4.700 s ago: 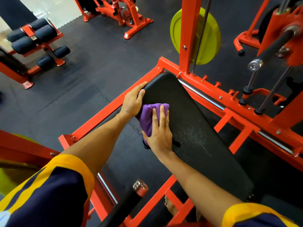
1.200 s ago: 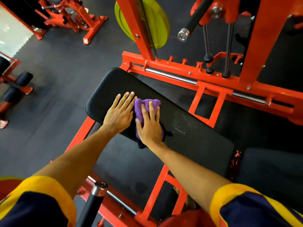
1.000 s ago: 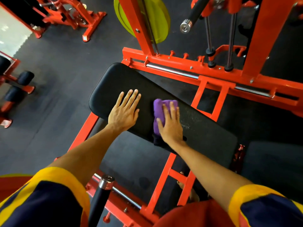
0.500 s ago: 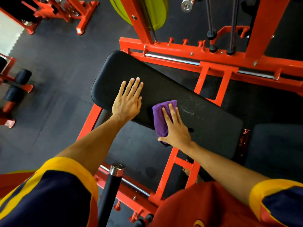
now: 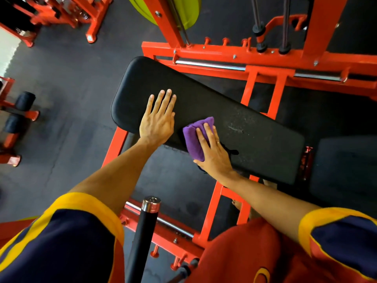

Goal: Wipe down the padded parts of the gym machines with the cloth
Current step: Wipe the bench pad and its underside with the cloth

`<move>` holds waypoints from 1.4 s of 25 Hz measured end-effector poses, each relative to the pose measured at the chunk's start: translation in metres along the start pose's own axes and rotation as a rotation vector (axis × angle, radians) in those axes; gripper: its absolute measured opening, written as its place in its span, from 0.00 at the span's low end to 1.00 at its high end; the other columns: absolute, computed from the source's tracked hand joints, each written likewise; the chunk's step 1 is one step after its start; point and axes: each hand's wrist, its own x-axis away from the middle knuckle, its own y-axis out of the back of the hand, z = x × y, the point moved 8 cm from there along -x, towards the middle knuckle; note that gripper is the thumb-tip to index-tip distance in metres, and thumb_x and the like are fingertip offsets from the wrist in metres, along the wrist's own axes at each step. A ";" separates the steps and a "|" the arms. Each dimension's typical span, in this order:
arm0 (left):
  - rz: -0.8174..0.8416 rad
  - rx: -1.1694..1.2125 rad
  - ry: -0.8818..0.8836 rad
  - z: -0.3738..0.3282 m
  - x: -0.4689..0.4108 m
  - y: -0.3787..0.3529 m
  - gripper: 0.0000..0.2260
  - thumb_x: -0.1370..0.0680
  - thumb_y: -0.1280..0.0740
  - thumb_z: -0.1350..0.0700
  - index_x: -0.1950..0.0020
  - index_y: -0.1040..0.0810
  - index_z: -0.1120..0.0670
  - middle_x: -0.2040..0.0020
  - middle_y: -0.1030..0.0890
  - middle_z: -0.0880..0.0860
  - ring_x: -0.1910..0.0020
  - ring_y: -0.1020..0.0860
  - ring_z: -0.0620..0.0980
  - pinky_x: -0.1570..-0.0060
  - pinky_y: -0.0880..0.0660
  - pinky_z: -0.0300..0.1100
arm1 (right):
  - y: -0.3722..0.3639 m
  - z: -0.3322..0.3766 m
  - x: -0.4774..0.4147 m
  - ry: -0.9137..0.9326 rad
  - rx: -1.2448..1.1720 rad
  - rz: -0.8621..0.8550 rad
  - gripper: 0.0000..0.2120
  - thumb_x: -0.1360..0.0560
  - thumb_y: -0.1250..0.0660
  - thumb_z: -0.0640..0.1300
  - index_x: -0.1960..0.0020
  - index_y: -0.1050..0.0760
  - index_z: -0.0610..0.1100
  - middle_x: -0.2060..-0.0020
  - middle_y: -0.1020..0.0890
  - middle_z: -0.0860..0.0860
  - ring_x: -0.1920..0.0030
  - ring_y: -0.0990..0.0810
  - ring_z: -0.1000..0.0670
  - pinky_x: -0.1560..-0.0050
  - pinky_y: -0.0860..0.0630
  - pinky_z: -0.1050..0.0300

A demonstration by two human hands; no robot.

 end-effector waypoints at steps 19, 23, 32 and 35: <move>-0.012 -0.015 0.002 -0.001 0.000 -0.001 0.26 0.14 0.50 0.50 0.17 0.48 0.55 0.17 0.47 0.56 0.18 0.50 0.56 0.19 0.53 0.57 | 0.003 -0.034 0.019 -0.168 -0.195 -0.056 0.52 0.31 0.21 0.59 0.17 0.44 0.42 0.17 0.50 0.47 0.17 0.51 0.41 0.21 0.42 0.52; 0.007 -0.005 0.010 0.002 -0.002 -0.005 0.27 0.14 0.49 0.48 0.17 0.50 0.55 0.16 0.49 0.56 0.17 0.51 0.56 0.19 0.55 0.56 | 0.000 0.026 -0.029 -0.120 -0.248 -0.083 0.51 0.28 0.23 0.60 0.18 0.44 0.37 0.18 0.47 0.41 0.17 0.51 0.39 0.18 0.51 0.52; -0.014 0.004 0.019 0.003 -0.001 0.001 0.25 0.14 0.51 0.51 0.17 0.48 0.55 0.17 0.48 0.55 0.17 0.50 0.55 0.19 0.55 0.55 | 0.005 -0.006 -0.015 -0.305 -0.323 -0.128 0.51 0.29 0.24 0.62 0.17 0.45 0.44 0.17 0.48 0.49 0.18 0.47 0.43 0.28 0.28 0.43; 0.006 -0.006 0.019 0.001 -0.001 -0.003 0.26 0.14 0.52 0.50 0.16 0.50 0.54 0.16 0.49 0.55 0.17 0.52 0.55 0.19 0.56 0.56 | 0.010 -0.043 0.008 -0.330 -0.349 -0.112 0.51 0.30 0.23 0.60 0.17 0.45 0.43 0.17 0.48 0.50 0.18 0.45 0.43 0.26 0.31 0.38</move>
